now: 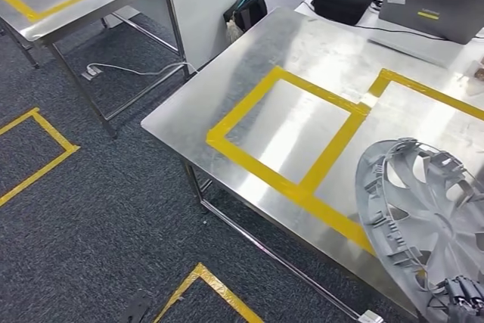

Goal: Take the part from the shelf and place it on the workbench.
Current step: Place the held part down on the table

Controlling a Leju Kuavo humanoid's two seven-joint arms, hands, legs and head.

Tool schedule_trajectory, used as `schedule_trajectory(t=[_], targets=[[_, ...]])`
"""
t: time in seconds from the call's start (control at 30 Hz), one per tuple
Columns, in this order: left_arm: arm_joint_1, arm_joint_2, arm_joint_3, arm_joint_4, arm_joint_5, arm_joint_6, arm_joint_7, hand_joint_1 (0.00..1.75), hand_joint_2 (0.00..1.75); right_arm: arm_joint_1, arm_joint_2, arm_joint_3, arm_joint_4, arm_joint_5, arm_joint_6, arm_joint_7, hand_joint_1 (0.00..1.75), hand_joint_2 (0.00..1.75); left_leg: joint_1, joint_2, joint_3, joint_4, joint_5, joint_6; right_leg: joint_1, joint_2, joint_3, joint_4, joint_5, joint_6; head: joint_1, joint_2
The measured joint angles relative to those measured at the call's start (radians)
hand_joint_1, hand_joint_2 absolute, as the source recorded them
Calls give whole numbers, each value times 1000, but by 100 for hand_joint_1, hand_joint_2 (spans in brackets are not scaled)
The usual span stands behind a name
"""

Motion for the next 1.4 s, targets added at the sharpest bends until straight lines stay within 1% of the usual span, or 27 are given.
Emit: schedule_trajectory(t=[0.03,0.07,0.13,0.17,0.2,0.23,0.27,0.3,0.33,0.37,0.4,0.47,0.5,0.53,0.57,0.63,0.67,0.7,0.73,0.83,0.9,0.93,1.03,1.13,1.23,1.3,1.4], targets=[[-2,0,1,0,0,0,0,0,175,-1,0,0,0,0,0,0,175,175,1,8,9,-6,-2,6,2,-15,-15,35,-19,4,1,0],[-3,0,1,0,0,0,0,0,175,-3,0,0,0,-1,0,1,175,175,1,17,16,-8,-6,10,3,-32,-42,88,-45,6,2,0],[-4,1,3,0,0,0,0,0,175,-7,0,0,1,-3,0,2,175,175,-1,35,28,-8,-18,16,3,-44,-115,211,-92,12,2,0],[-3,0,4,0,-1,0,0,0,175,-7,0,0,1,-4,0,3,175,175,-1,43,35,-8,-24,17,3,-46,-140,243,-91,15,2,0],[-3,-1,4,0,-1,0,0,0,175,-7,0,0,2,-5,0,3,175,175,-1,50,43,-8,-31,16,3,-49,-147,241,-71,17,2,0],[-3,-2,4,0,-1,0,0,0,175,-6,0,0,2,-6,0,3,175,175,0,57,53,-8,-37,15,2,-55,-134,197,-32,19,2,0],[-3,-3,5,0,-1,0,0,0,175,-7,0,0,3,-6,0,3,175,175,0,64,63,-8,-45,12,1,-69,-107,130,13,19,2,0],[-3,-4,5,0,-1,0,0,0,175,-8,0,0,3,-6,0,3,175,175,-2,70,73,-7,-52,7,3,-86,-80,66,47,18,2,0],[-3,-4,6,0,-1,0,0,0,175,-9,0,0,4,-7,0,3,175,175,-5,75,80,-5,-59,2,4,-97,-57,18,69,14,1,0],[-4,-4,6,0,-1,0,0,0,175,-10,0,0,4,-7,0,3,175,175,-8,80,84,-4,-63,-2,5,-103,-46,-6,77,9,1,0],[-4,-4,6,0,-1,0,1,0,175,-10,0,0,4,-7,0,3,175,175,-9,86,86,-4,-64,-6,7,-98,-44,-9,76,2,0,0],[-5,-5,7,0,-1,1,1,0,175,-9,0,-2,4,-7,0,3,175,175,-7,94,88,-4,-69,-14,7,-78,-45,-12,80,-10,0,0],[-6,-5,7,0,-1,1,1,0,175,-8,0,-2,4,-7,0,3,175,175,-5,89,83,8,-80,-19,5,-69,-45,-14,81,-16,-1,0],[-7,-5,7,0,-1,1,1,0,175,-9,0,-2,4,-7,0,3,175,175,-4,78,70,37,-100,-24,3,-60,-44,-16,83,-22,-2,0],[-7,-5,7,0,-1,1,1,0,175,-9,0,-2,4,-7,0,3,175,175,-2,64,46,89,-128,-28,1,-52,-44,-17,84,-27,-4,0],[-5,-5,7,0,-1,1,1,0,175,-11,0,-2,5,-7,0,3,175,175,1,48,-23,222,-182,-32,0,-33,-44,-17,83,-32,-5,0],[-4,-6,7,0,-1,1,1,0,175,-10,0,-2,5,-6,0,2,175,175,2,45,-50,267,-190,-33,0,-21,-44,-17,83,-32,-5,0],[-3,-6,8,0,-1,1,1,0,175,-10,0,-2,6,-6,0,2,175,175,3,43,-61,277,-178,-32,0,-9,-43,-17,83,-32,-5,0],[-3,-6,8,0,-1,1,1,0,175,-10,0,-2,6,-6,0,2,175,175,3,40,-57,257,-153,-31,0,3,-43,-17,83,-32,-5,0],[-4,-5,8,0,-1,2,1,0,175,-10,0,-1,9,-5,0,2,175,175,5,21,6,109,-65,-26,-1,27,-40,-17,83,-28,-5,0],[-7,-6,8,0,-2,2,2,0,175,-8,0,-1,14,-6,2,7,175,175,7,7,41,26,-44,-24,2,38,-43,-13,81,-22,-6,0],[-9,-6,8,0,-4,3,3,0,175,-6,-2,0,17,-3,8,16,175,175,7,3,49,5,-43,-24,4,41,-45,-12,79,-25,-7,0],[-11,-7,8,0,-10,2,6,0,175,-6,-21,3,30,8,70,81,175,175,6,2,50,-2,-41,-22,5,41,-46,-21,81,-35,-7,0],[-14,-6,10,0,-19,-8,13,0,175,-22,-70,7,54,-11,181,170,175,175,4,1,51,-2,-39,-11,4,38,-45,-33,86,-23,-7,0],[-20,-8,10,0,-34,-22,22,0,175,-57,-142,5,91,-48,278,254,175,175,3,1,50,-2,-38,-6,3,37,-41,-40,92,-10,-7,0],[-25,-8,9,0,-40,-28,24,0,175,-79,-186,-3,115,-76,320,285,175,175,3,1,49,-2,-36,-2,2,37,-37,-43,95,-3,-7,0],[-30,-8,6,0,-50,-34,25,0,175,-113,-246,-20,153,-117,372,313,175,175,2,1,49,-2,-35,0,1,37,-33,-44,98,2,-7,0]])
